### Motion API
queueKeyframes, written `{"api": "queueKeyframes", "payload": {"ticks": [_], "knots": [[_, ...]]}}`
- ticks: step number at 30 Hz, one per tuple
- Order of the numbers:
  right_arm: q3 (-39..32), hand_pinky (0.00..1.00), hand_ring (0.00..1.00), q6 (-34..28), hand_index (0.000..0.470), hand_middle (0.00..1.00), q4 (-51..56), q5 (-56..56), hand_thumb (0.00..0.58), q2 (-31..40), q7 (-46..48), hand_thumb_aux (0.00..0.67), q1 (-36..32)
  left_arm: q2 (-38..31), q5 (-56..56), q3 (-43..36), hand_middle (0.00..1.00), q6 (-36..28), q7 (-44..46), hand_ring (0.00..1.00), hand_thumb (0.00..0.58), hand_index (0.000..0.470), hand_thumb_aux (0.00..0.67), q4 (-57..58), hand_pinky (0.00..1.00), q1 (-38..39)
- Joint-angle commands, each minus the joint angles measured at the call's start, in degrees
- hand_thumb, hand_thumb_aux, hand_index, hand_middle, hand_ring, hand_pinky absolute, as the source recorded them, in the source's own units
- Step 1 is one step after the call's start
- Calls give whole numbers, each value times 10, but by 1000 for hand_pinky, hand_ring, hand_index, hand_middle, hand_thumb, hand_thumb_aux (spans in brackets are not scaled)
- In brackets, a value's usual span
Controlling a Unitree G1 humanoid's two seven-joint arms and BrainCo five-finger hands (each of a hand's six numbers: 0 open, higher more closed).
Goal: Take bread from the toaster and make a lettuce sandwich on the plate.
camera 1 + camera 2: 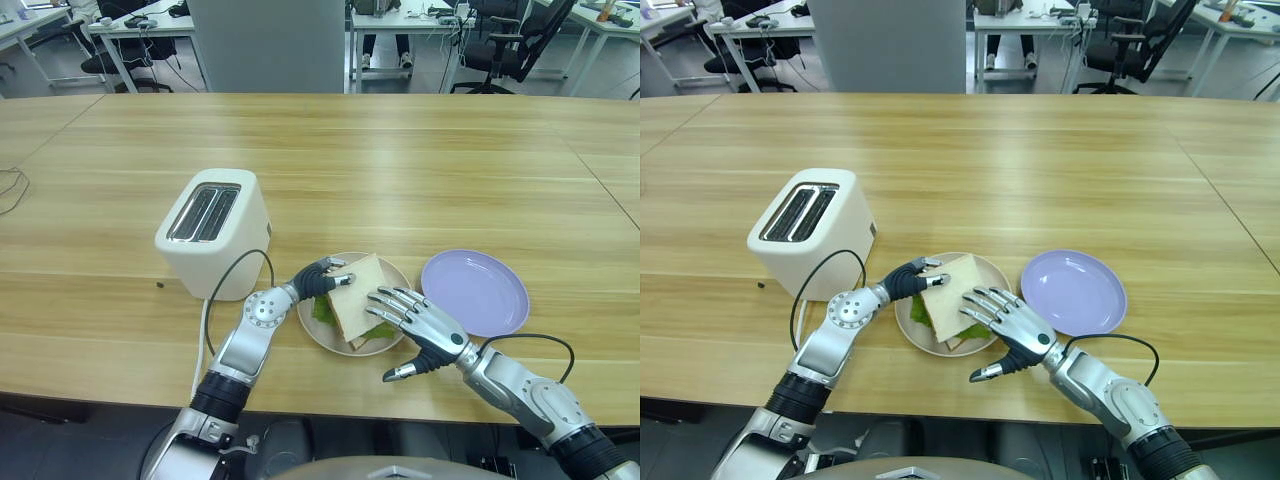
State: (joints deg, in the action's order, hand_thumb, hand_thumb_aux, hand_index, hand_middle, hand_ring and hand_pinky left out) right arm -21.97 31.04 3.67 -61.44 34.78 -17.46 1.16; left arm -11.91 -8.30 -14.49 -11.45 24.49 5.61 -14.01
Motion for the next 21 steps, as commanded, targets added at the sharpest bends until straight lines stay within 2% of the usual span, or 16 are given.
{"api": "queueKeyframes", "payload": {"ticks": [1, 9, 21], "knots": [[-8, 0, 0, -3, 0, 0, 0, 5, 0, 4, 6, 0, -1, 19, 11, 5, 1000, 7, -15, 1000, 580, 460, 670, 15, 1000, -5], [-13, 0, 0, -9, 0, 0, -3, 3, 0, 5, 7, 0, -4, 37, 9, 4, 1000, 0, -28, 1000, 580, 460, 670, 31, 1000, -2], [-35, 0, 0, -13, 0, 0, 8, 3, 0, 7, 29, 0, -9, 3, -82, -62, 1000, 24, -55, 1000, 580, 460, 670, 50, 1000, 0]]}}
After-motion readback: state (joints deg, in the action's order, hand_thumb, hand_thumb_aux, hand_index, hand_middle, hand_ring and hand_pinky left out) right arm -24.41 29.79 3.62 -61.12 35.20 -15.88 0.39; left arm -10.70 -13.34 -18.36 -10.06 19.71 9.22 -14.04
